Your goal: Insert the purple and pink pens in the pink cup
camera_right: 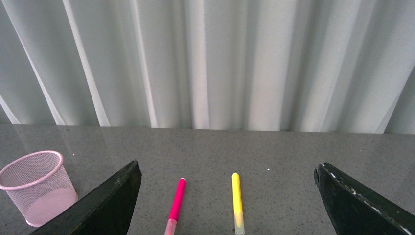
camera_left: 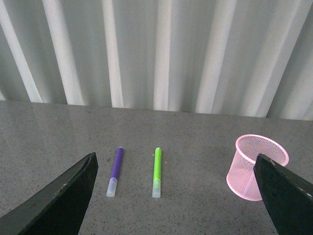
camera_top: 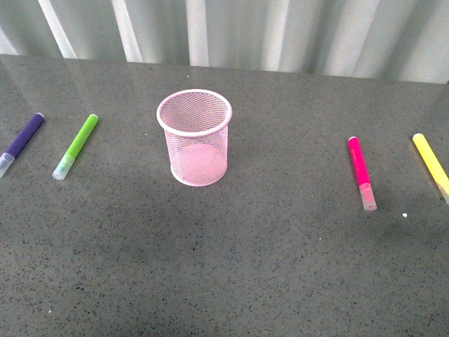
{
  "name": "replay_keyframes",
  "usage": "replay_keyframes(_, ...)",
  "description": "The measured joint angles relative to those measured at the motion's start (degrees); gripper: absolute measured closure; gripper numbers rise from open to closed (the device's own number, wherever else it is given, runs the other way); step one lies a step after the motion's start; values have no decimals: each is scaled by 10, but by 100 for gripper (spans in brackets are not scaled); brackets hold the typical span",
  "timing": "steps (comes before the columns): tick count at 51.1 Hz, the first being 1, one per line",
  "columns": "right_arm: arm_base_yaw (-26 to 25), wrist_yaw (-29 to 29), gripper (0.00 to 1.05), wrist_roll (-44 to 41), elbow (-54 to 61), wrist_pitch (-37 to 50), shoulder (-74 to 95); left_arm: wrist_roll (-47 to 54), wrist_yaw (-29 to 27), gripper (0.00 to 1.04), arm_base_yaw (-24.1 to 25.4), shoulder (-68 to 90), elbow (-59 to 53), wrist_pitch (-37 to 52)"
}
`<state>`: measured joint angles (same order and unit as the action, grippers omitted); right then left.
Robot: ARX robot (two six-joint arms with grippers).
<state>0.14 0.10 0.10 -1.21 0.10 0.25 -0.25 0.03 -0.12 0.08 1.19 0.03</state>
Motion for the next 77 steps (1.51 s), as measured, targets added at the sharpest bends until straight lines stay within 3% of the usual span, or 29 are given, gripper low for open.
replay_keyframes(77,0,0,7,0,0,0,0,0,0,7,0,0,0,0)
